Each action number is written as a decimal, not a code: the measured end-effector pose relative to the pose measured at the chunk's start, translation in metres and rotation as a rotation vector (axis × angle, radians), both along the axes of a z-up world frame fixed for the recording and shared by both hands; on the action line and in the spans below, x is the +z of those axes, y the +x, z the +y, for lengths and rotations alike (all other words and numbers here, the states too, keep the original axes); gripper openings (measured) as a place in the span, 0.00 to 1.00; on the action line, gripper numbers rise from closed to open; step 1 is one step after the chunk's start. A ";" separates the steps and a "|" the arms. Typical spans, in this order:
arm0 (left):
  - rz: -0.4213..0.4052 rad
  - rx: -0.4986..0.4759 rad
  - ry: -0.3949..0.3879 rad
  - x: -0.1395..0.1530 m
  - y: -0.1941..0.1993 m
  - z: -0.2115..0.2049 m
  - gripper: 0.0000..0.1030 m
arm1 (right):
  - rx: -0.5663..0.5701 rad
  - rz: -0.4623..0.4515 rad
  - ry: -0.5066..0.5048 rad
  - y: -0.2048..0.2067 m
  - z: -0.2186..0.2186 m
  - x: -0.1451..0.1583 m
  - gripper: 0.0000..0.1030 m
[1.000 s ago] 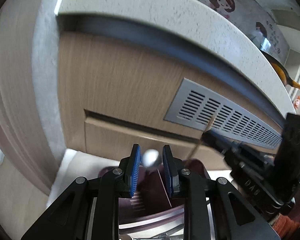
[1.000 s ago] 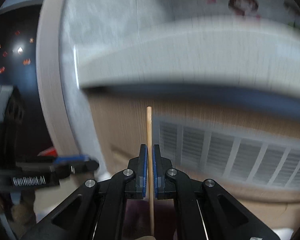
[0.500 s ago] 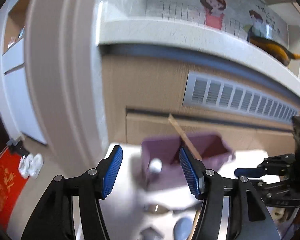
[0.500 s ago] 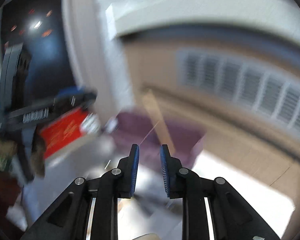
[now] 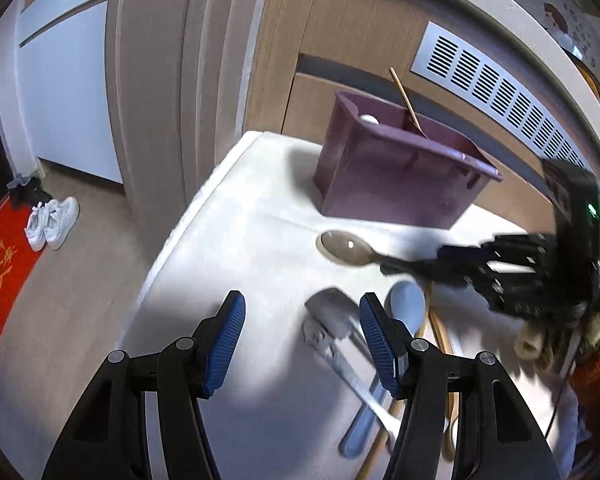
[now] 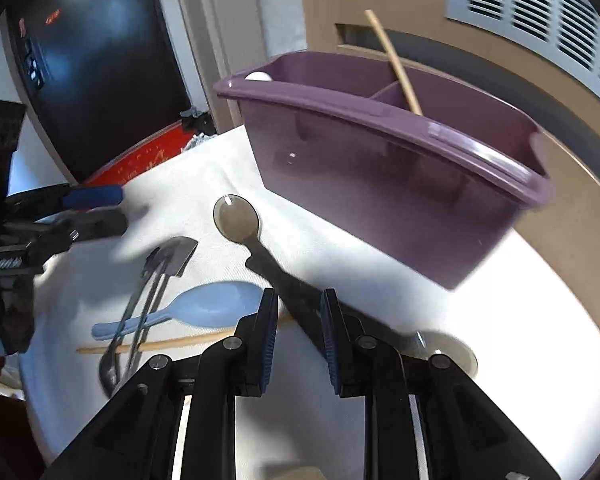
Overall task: Organize utensils
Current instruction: 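Grasp the dark brown plastic spoon with the right tool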
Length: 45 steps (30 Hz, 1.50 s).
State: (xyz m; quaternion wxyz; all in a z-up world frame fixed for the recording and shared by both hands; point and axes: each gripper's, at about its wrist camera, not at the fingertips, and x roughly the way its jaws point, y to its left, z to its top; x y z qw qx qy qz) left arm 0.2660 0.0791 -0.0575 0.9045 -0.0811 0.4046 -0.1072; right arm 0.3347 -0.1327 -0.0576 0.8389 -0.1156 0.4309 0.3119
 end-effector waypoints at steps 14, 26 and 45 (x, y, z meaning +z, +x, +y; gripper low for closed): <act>0.066 -0.064 -0.027 -0.016 -0.002 -0.011 0.58 | 0.001 0.207 0.072 -0.018 -0.006 -0.015 0.22; 0.038 0.081 -0.003 -0.010 -0.012 0.015 0.58 | -0.182 0.050 0.083 0.001 0.012 0.006 0.22; 0.112 0.054 -0.060 -0.026 0.002 0.012 0.58 | -0.197 0.040 -0.044 0.032 0.035 -0.009 0.29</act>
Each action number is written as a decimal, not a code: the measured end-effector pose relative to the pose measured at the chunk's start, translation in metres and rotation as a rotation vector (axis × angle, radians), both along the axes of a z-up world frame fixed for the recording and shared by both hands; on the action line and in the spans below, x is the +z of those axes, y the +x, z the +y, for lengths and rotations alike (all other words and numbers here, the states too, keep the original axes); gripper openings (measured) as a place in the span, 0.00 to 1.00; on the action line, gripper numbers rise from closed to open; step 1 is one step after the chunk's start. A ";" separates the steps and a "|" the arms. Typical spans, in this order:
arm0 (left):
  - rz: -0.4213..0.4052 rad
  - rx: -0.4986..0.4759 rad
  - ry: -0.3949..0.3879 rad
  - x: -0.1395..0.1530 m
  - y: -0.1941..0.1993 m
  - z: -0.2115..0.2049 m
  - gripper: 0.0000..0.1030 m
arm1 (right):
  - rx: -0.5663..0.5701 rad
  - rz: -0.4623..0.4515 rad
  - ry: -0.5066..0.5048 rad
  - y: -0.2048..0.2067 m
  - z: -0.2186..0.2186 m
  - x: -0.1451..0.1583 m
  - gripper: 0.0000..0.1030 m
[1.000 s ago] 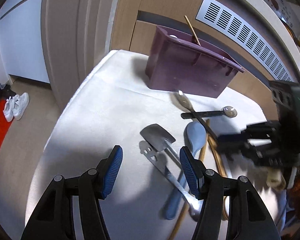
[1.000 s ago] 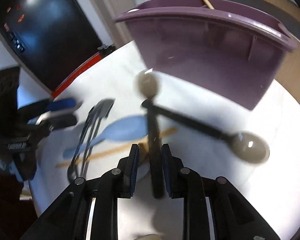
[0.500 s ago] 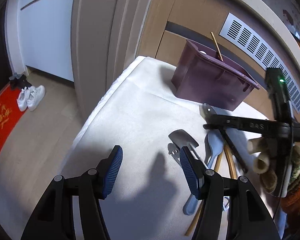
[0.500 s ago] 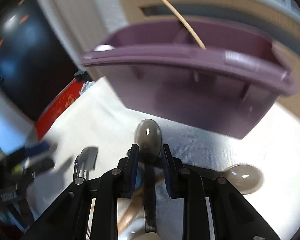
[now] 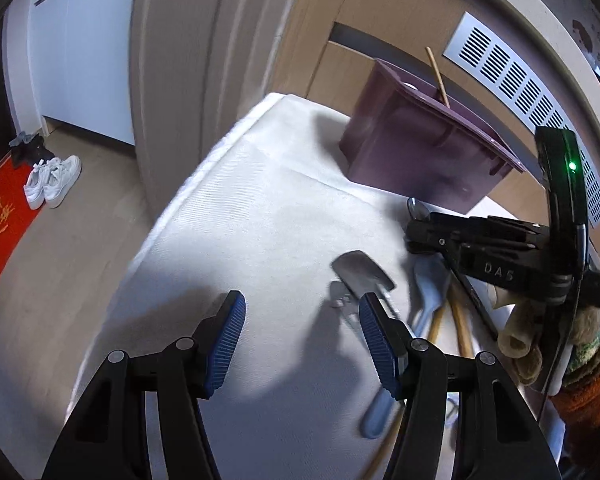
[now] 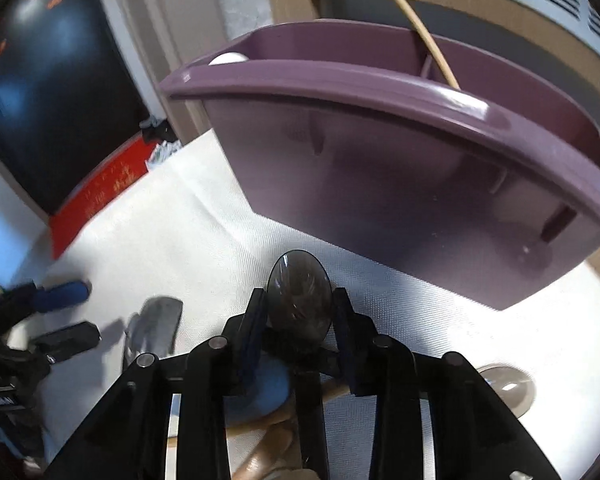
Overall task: Organize utensils
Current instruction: 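Grasp the dark brown plastic spoon with the right tool, then grasp the small silver spatula with the left tool while the right holds the spoon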
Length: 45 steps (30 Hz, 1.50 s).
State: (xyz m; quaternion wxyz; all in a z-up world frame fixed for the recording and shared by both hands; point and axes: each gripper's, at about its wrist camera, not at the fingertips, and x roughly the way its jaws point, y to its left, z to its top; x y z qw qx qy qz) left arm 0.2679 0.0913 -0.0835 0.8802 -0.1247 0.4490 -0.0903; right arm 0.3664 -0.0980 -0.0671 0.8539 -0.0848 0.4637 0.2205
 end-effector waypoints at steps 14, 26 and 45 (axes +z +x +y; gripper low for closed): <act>0.158 -0.069 -0.034 -0.003 0.059 -0.069 0.58 | -0.052 -0.128 0.005 -0.059 -0.081 0.028 0.29; 0.185 -0.014 0.222 0.004 0.071 -0.084 0.57 | -0.082 -0.197 0.015 -0.081 -0.096 0.025 0.29; 0.171 -0.075 0.291 -0.002 0.059 -0.105 0.33 | -0.098 -0.210 -0.004 -0.092 -0.093 0.027 0.29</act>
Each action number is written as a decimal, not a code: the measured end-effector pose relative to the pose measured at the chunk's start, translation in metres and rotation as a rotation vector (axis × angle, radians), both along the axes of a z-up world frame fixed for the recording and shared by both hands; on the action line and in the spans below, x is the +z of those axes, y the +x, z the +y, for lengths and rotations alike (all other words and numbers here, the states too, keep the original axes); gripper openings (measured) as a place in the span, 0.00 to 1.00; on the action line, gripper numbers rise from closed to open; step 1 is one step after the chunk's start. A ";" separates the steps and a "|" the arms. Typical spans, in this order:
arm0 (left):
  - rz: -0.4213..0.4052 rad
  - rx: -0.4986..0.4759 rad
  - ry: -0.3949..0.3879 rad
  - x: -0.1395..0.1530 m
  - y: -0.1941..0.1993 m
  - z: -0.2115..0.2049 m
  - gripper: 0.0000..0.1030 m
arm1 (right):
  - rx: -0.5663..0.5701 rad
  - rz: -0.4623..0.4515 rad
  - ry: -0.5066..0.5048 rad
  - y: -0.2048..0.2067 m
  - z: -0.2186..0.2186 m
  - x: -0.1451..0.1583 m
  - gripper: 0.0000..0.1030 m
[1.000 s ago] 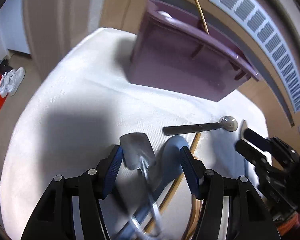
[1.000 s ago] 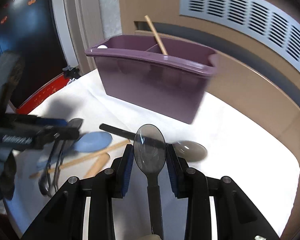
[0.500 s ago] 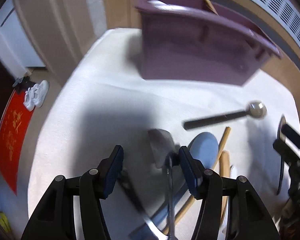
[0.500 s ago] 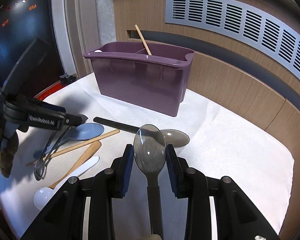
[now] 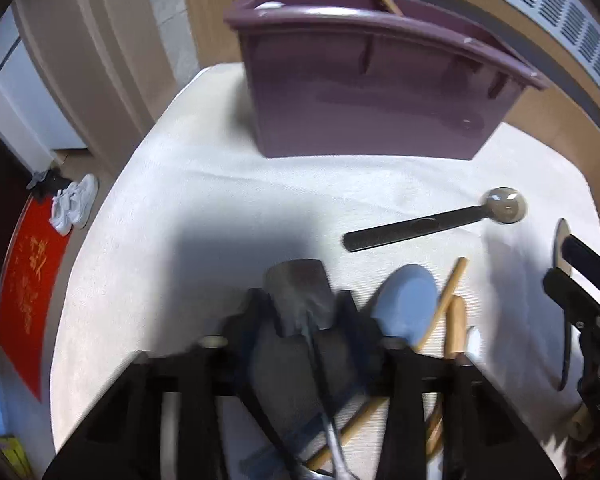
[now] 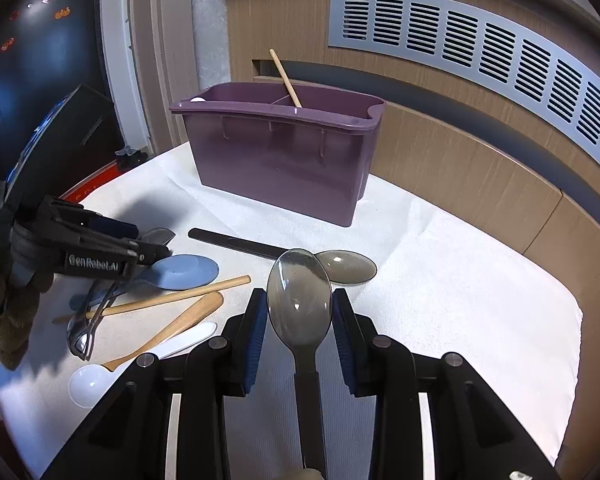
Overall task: Organize utensils
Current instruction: 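Grasp the small silver spatula with the left tool while the right holds the spoon, then lift both utensils over the purple caddy and open both tools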
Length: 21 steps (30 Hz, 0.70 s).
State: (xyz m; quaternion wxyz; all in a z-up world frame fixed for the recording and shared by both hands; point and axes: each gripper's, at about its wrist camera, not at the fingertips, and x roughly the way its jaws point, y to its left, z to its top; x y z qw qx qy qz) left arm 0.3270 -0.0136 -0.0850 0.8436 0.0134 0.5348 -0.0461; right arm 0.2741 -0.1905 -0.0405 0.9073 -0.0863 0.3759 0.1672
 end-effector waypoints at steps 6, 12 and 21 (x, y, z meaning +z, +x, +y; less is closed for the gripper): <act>-0.159 -0.025 -0.096 0.034 -0.031 0.010 0.32 | 0.009 -0.010 0.062 -0.005 -0.007 0.010 0.29; -0.317 -0.054 -0.161 0.071 -0.062 0.013 0.32 | 0.003 -0.026 0.124 -0.007 -0.011 0.019 0.29; -0.413 -0.059 -0.175 0.098 -0.083 0.011 0.31 | -0.004 -0.051 0.098 -0.011 0.000 0.030 0.29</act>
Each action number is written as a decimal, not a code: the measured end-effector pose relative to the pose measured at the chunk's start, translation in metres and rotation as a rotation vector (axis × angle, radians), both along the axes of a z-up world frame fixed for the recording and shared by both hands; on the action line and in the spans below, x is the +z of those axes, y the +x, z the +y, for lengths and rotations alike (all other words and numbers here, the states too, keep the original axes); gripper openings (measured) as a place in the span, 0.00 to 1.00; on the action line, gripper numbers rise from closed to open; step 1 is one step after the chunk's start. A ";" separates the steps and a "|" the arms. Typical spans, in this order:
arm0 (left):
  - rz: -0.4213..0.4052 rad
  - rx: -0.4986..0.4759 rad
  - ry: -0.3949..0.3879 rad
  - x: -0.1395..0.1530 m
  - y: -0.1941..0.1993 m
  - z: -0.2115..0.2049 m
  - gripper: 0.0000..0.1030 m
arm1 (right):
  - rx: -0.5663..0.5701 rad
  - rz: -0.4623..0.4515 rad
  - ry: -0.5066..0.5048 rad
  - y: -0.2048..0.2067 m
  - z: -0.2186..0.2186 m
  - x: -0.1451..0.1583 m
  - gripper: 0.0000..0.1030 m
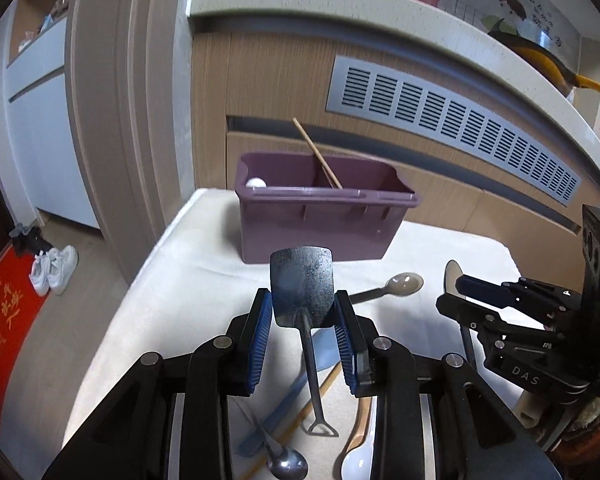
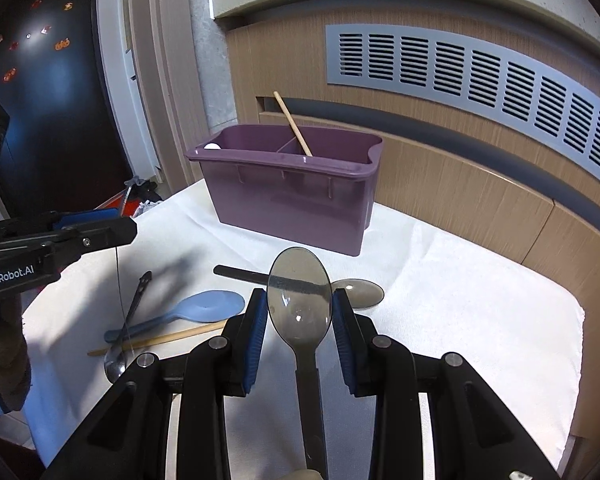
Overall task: Organize utensils
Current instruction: 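Lift both utensils over the purple caddy and open both tools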
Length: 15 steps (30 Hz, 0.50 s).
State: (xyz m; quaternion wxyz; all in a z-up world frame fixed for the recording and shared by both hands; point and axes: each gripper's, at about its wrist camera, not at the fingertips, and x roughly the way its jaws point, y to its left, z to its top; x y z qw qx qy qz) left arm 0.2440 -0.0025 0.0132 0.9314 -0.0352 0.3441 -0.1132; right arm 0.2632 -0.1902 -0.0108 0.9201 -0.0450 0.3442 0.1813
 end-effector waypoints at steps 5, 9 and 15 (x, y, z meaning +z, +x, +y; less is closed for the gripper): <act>-0.057 -0.013 -0.019 0.018 -0.002 0.003 0.31 | -0.001 -0.020 0.005 0.001 0.001 0.009 0.29; -0.199 -0.045 -0.064 0.082 0.002 0.008 0.31 | -0.016 -0.159 0.082 0.001 -0.007 0.067 0.29; -0.412 -0.038 -0.108 0.169 0.032 0.018 0.31 | -0.020 -0.461 0.195 0.019 -0.003 0.190 0.29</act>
